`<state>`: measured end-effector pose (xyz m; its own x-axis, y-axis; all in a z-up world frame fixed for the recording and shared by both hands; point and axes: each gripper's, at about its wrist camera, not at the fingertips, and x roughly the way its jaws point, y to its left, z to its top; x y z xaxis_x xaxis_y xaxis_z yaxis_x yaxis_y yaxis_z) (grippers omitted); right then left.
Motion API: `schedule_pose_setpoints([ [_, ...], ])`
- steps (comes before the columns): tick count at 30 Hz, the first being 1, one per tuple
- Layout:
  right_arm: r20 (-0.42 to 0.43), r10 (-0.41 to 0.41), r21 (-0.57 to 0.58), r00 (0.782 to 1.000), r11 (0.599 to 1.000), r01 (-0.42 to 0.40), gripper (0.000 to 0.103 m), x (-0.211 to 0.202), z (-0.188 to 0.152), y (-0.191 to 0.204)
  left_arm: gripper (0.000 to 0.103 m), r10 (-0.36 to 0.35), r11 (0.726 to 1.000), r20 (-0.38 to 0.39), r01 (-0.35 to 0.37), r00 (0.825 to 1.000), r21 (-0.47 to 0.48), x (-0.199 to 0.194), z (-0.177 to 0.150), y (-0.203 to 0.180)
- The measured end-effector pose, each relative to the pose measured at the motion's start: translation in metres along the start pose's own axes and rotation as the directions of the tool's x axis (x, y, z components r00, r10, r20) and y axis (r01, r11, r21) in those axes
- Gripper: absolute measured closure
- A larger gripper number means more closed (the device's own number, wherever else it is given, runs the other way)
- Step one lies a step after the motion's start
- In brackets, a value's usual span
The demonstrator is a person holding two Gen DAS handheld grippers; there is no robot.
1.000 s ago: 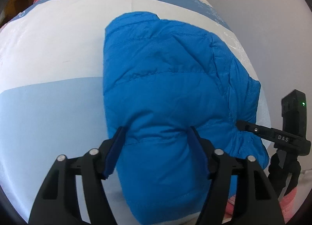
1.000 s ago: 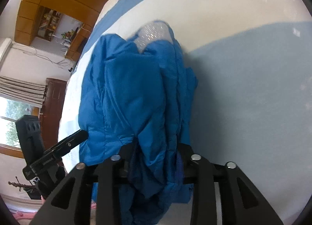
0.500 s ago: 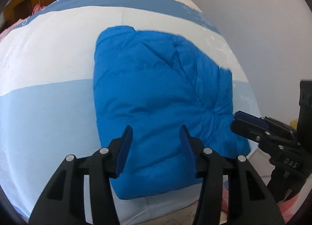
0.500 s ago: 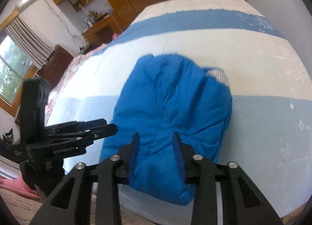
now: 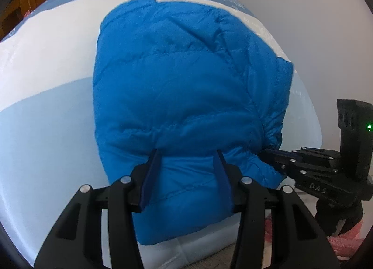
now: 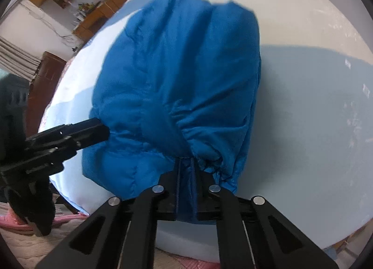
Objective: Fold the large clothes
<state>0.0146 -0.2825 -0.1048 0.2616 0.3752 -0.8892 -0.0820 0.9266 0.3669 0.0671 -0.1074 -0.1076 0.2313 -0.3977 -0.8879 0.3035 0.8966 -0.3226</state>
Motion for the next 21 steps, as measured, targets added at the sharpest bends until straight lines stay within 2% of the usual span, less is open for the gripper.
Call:
schedule_pose_setpoints([
  [5, -0.016, 0.029, 0.013, 0.999, 1.0, -0.029, 0.098, 0.005, 0.001, -0.006, 0.057, 0.014, 1.0, 0.005, -0.014, 1.0, 0.011, 0.006, -0.002, 0.001],
  [8, -0.018, 0.069, -0.012, 0.997, 0.998, -0.069, 0.094, -0.012, 0.005, -0.005, 0.057, -0.001, 1.0, -0.004, 0.001, 1.0, -0.002, -0.003, 0.002, 0.004],
  [11, 0.018, 0.076, -0.07, 0.997, 0.995, -0.074, 0.091, -0.04, 0.013, 0.002, 0.057, -0.032, 0.998, 0.021, 0.033, 0.999, -0.045, -0.019, 0.014, 0.014],
  [14, 0.083, 0.062, -0.123, 0.995, 0.991, -0.051, 0.078, -0.066, 0.031, 0.012, 0.057, -0.028, 0.997, 0.073, 0.033, 0.997, -0.065, -0.036, 0.035, 0.025],
  [18, 0.175, 0.027, -0.154, 0.984, 0.988, 0.001, 0.078, -0.073, 0.071, 0.023, 0.058, -0.021, 0.994, 0.108, 0.032, 0.994, -0.104, -0.037, 0.07, 0.036],
  [21, 0.186, -0.001, -0.133, 0.983, 0.991, 0.027, 0.078, -0.062, 0.096, 0.021, 0.061, -0.032, 0.99, 0.09, 0.044, 0.995, -0.135, -0.027, 0.089, 0.039],
])
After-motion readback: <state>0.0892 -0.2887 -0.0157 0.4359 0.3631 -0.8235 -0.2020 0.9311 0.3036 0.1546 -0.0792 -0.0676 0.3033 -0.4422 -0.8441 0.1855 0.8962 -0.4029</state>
